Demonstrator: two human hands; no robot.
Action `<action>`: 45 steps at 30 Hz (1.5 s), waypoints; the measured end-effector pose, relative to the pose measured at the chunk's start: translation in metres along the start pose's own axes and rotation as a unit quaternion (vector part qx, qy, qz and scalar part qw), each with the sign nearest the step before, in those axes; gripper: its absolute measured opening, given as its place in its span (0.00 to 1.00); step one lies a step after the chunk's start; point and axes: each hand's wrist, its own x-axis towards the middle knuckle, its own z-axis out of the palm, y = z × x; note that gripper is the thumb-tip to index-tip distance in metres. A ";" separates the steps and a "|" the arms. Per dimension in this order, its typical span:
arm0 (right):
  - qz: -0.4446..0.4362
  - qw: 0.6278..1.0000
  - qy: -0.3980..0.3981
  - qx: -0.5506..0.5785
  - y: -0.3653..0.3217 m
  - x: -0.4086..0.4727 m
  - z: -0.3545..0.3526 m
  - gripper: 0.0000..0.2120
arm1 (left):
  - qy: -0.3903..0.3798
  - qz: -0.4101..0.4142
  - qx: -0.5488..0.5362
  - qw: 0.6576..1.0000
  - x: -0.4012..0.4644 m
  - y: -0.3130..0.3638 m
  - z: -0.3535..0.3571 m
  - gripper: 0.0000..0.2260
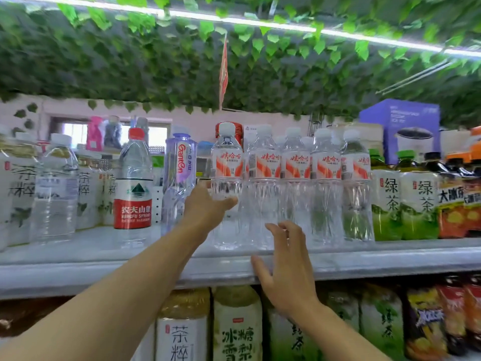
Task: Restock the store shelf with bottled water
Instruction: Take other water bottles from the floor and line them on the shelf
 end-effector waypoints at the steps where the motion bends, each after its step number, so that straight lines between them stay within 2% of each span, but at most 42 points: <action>1: 0.000 1.000 0.001 -0.004 0.000 0.000 0.000 0.25 | -0.002 0.007 0.005 1.000 0.000 -0.001 0.000 0.27; 7: 0.003 1.000 0.004 -0.026 -0.002 0.000 0.001 0.25 | -0.052 0.001 0.043 0.998 0.000 -0.011 -0.003 0.31; 10: 0.004 0.999 0.009 -0.032 -0.002 0.000 0.001 0.25 | -0.066 -0.010 0.056 0.996 0.003 -0.018 -0.002 0.28; 14: 0.005 0.999 0.004 -0.031 -0.003 0.002 -0.001 0.26 | -0.061 -0.026 0.067 0.996 0.019 -0.023 0.007 0.28; 24: -0.001 1.000 -0.005 -0.025 -0.002 0.003 -0.001 0.27 | -0.039 -0.084 0.143 0.985 0.066 -0.037 0.034 0.38; 28: -0.003 1.000 -0.010 -0.028 -0.002 0.003 0.000 0.28 | -0.030 -0.094 0.157 0.983 0.079 -0.043 0.046 0.34; 31: -0.003 0.999 -0.019 -0.025 -0.001 0.004 -0.002 0.28 | -0.052 -0.127 0.140 0.981 0.089 -0.044 0.052 0.27; 36: 0.004 1.000 -0.029 -0.007 -0.001 0.005 -0.004 0.29 | -0.092 -0.121 0.123 0.981 0.100 -0.042 0.058 0.34; 45: -0.001 1.000 -0.025 -0.018 -0.002 0.005 -0.003 0.29 | -0.172 -0.138 0.014 0.975 0.111 -0.056 0.054 0.24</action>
